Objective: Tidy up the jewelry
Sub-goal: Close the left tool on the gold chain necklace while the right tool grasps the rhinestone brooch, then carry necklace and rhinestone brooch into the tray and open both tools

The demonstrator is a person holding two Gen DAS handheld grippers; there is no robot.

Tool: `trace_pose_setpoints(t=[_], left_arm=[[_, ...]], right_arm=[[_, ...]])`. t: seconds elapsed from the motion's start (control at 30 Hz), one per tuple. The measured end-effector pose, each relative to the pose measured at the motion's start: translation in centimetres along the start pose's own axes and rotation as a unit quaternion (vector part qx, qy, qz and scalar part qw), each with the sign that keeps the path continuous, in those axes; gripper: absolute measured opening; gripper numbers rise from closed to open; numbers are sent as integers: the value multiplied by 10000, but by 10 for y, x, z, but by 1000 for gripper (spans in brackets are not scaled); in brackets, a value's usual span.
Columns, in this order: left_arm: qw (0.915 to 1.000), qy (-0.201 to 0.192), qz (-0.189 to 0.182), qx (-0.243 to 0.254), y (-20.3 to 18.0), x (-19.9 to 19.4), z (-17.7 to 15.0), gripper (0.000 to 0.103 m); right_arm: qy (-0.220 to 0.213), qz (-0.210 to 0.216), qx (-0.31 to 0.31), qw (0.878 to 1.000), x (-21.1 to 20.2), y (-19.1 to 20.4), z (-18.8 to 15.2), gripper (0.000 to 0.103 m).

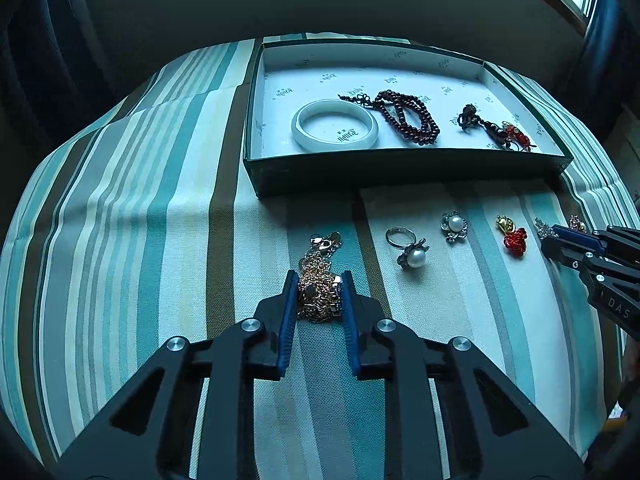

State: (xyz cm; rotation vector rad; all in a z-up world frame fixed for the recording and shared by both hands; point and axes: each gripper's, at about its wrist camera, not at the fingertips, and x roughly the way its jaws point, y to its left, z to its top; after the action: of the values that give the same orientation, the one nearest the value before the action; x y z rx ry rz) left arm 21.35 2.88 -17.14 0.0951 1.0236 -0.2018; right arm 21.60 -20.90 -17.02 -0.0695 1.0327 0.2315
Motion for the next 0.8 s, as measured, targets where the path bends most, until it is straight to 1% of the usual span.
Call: trace_pose_setpoints(t=[0.23,0.3,0.5,0.8], left_arm=[[10000,-29,44,-38,1,-2,-2,18],[9999,-47,-25,-93,2,-3,-3,18],[9999,-66,85,-78,3,-5,-5,18],[9999,-80,150,-31,1,-6,-4,17]], right_arm=[[-1,1,-3,10000,0,0,0,13],[-2,4,2,10000,0,0,0,13],[-2,-6,-9,10000,-1,0,0,13],[-1,-28,-41,10000,0,1,1,13]])
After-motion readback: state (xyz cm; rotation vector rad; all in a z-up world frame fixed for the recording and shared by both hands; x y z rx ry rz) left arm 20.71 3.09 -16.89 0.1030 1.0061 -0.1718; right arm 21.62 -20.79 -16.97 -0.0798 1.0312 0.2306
